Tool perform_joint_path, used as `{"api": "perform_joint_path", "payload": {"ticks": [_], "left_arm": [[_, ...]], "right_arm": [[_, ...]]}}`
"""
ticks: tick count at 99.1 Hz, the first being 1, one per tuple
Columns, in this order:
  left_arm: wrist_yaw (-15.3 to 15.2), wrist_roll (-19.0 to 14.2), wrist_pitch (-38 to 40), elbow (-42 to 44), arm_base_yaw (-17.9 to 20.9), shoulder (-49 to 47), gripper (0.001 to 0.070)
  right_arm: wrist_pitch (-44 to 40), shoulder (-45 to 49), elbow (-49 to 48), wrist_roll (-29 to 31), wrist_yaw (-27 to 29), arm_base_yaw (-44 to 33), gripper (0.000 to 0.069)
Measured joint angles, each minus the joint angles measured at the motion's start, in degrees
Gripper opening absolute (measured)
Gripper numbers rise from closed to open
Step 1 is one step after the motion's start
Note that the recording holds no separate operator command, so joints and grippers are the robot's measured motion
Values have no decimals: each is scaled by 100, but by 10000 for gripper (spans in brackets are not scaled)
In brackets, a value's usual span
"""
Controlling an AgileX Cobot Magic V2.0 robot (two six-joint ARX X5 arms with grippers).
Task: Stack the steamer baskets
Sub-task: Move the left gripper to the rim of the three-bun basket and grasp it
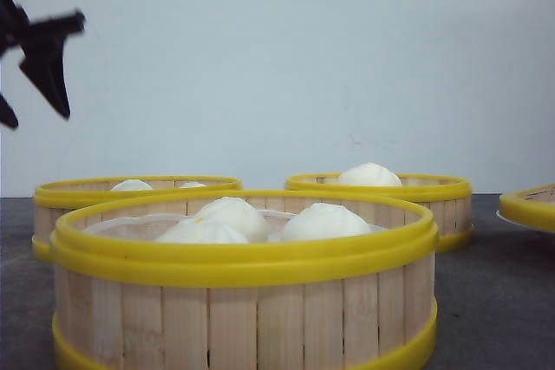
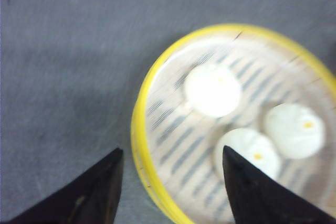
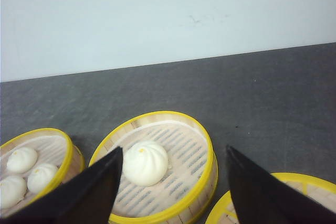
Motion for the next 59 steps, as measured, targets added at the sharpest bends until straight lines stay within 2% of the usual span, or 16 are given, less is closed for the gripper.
{"api": "perform_joint_path", "payload": {"ticks": [33, 47, 59], "left_arm": [[-33, 15, -227, 321, 0, 1095, 356], [-267, 15, -227, 321, 0, 1263, 356], [-284, 17, -210, 321, 0, 1281, 353]], "right_arm": [[0, 0, 0, 0, 17, 0, 385], [0, 0, 0, 0, 17, 0, 385], [-7, 0, 0, 0, 17, 0, 385]]}}
